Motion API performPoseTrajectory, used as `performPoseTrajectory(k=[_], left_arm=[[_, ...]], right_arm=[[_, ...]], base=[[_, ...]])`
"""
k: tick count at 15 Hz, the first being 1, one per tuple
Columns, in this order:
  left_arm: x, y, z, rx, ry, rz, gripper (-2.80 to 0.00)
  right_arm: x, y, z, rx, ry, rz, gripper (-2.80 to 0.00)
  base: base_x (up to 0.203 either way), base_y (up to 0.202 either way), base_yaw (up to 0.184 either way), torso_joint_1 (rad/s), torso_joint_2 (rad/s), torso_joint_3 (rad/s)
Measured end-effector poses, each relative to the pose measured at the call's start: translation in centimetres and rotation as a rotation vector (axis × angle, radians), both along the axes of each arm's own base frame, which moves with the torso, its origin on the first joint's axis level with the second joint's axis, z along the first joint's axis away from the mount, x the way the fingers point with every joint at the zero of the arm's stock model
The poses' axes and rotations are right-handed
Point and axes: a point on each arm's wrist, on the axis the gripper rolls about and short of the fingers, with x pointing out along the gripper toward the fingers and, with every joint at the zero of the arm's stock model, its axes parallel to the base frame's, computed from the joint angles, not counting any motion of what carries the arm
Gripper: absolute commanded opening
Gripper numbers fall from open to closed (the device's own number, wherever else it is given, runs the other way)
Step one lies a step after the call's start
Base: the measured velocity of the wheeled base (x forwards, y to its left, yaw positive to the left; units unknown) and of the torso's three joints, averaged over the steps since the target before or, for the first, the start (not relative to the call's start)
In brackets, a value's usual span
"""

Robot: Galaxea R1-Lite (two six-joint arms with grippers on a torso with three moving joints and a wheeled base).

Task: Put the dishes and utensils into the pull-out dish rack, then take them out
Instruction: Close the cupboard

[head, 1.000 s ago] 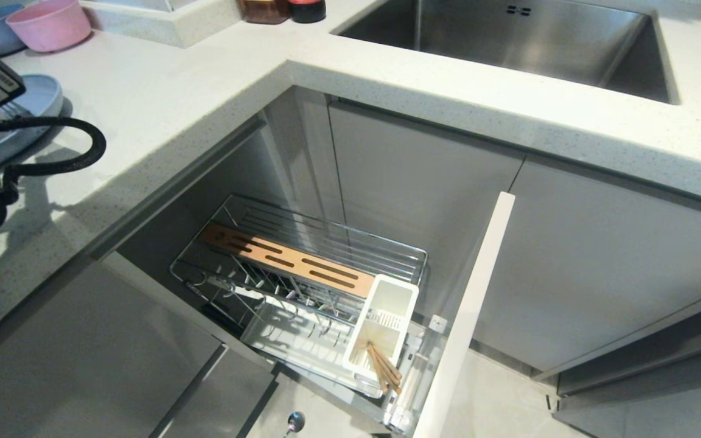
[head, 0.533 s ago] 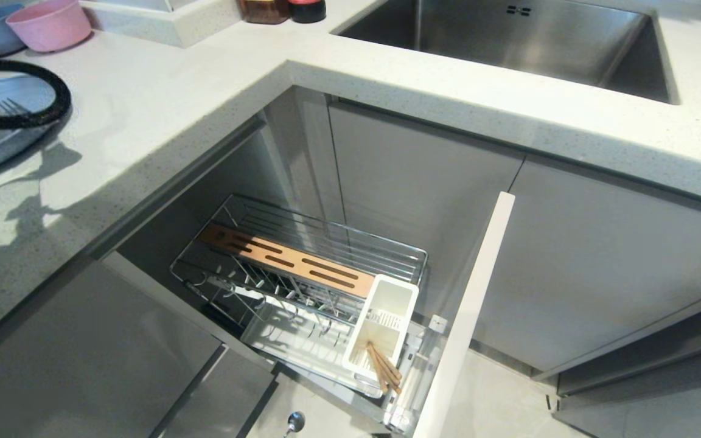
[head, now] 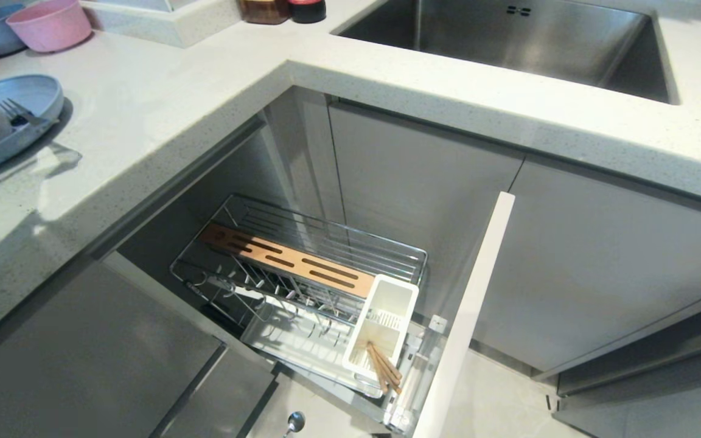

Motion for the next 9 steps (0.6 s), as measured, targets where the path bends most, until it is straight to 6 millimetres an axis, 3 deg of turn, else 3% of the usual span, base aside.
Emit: performPoseTrajectory(k=[5, 9], left_arm=[[0.6, -2.5, 0.5, -0.100, 0.102, -0.240, -2.80], [1.1, -7.4, -1.2, -0.115, 0.339, -0.532, -2.80]], right_arm=[[0.0, 0.0, 0.0, 0.000, 0.000, 0.000, -2.80], [0.0, 0.0, 0.0, 0.000, 0.000, 0.000, -2.80]], base=[[0.000, 0.000, 0.000, 0.000, 0.00, 0.000], [0.000, 0.000, 0.000, 0.000, 0.00, 0.000]])
